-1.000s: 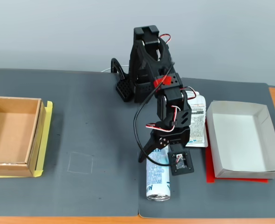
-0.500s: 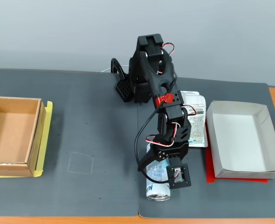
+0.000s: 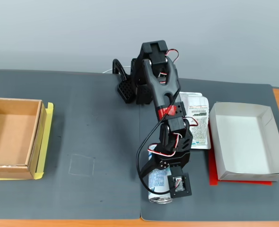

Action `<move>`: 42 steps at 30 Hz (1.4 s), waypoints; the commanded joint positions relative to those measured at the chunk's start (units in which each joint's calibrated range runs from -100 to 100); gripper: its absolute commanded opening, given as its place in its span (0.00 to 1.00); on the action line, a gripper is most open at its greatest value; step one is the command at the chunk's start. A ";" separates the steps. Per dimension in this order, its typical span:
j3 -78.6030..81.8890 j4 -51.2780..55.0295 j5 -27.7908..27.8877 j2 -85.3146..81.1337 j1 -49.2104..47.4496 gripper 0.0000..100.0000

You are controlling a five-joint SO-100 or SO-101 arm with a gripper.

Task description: Pick the can and put it in the brown box

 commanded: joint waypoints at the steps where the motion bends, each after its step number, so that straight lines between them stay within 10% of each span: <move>1: -3.01 -1.08 -0.13 0.67 0.91 0.42; 17: -2.92 -0.99 0.13 2.36 0.99 0.41; 28: -2.92 -0.38 0.18 2.28 0.99 0.10; 42: -2.92 -0.04 6.18 -6.62 1.80 0.09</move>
